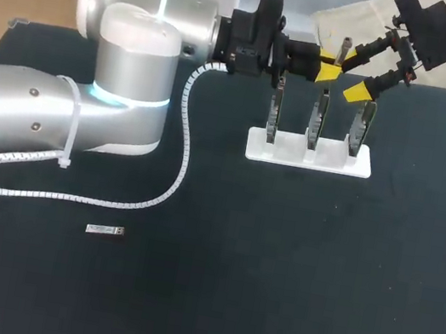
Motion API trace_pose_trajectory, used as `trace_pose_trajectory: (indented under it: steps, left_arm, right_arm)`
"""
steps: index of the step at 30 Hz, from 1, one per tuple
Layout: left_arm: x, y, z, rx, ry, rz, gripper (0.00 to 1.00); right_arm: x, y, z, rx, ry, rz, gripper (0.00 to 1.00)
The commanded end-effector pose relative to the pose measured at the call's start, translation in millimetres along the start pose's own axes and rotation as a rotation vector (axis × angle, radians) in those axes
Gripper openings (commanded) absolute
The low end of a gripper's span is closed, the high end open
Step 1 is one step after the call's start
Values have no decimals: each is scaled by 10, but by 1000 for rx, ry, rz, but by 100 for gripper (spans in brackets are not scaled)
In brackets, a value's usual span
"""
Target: Pick up the optical module with the left hand, and insert it into the network port with the right hand.
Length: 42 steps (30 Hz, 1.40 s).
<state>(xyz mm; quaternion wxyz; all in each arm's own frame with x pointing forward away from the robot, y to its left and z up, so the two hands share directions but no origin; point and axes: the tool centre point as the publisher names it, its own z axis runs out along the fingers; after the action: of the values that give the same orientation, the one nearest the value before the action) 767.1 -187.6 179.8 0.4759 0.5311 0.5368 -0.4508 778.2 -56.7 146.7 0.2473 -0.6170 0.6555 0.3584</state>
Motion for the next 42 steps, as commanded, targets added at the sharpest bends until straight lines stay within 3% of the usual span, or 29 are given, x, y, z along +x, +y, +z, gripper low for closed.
trace_pose_trajectory:
  steps: [1,42]
  left_arm:
    - [10,14,10,3,1,-3,0]
    - [188,70,67,57,25,-73,0]
  right_arm:
    - [1,26,2,6,0,-1,100]
    - [1,26,2,6,0,-1,100]
